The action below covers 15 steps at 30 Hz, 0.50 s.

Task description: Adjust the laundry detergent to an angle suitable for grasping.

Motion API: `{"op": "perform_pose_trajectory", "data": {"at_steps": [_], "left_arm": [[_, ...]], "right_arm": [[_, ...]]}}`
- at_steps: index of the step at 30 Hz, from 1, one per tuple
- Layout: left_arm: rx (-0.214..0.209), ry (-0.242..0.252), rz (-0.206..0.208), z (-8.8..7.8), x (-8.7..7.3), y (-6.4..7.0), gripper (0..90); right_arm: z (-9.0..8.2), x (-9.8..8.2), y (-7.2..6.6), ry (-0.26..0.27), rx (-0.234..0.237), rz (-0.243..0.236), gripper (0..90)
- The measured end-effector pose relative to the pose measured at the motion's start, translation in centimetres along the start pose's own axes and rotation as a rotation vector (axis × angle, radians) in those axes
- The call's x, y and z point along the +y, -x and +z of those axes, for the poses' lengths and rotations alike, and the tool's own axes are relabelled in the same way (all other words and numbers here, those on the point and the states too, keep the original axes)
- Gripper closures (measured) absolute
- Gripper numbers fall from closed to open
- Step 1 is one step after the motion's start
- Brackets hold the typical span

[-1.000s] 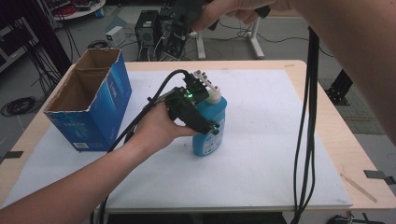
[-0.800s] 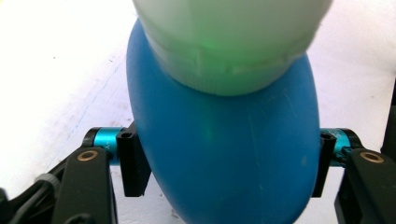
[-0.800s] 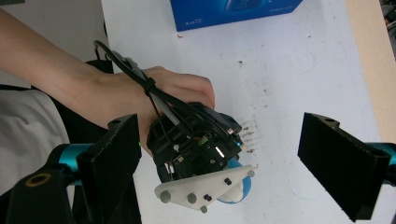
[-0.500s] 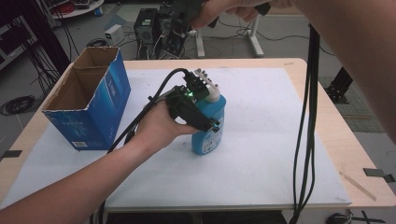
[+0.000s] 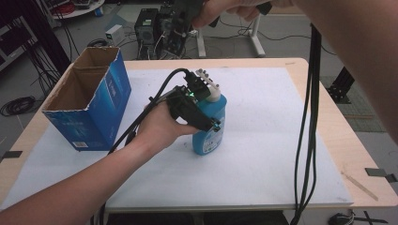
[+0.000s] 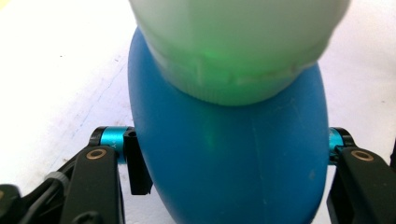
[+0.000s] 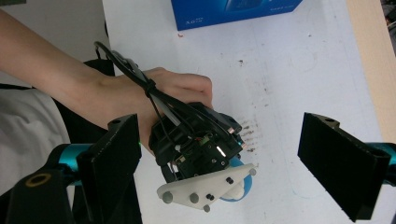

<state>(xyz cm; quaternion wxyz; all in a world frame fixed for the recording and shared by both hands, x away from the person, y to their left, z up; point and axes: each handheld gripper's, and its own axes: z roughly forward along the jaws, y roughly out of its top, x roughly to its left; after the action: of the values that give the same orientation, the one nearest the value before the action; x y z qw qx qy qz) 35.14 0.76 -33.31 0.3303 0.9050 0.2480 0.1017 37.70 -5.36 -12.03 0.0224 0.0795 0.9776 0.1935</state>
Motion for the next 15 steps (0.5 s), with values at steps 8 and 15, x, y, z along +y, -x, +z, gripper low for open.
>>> {"op": "perform_pose_trajectory", "data": {"at_steps": [8,15], "left_arm": [[0.001,0.002,-0.019,-0.24,-0.14,-0.27,41.7],[0.002,0.005,-0.004,-0.24,-0.11,-0.17,42.5]], "right_arm": [[0.09,0.02,0.0,0.002,0.002,0.002,12.7],[0.07,0.12,0.0,0.006,-0.001,0.0,12.7]]}}
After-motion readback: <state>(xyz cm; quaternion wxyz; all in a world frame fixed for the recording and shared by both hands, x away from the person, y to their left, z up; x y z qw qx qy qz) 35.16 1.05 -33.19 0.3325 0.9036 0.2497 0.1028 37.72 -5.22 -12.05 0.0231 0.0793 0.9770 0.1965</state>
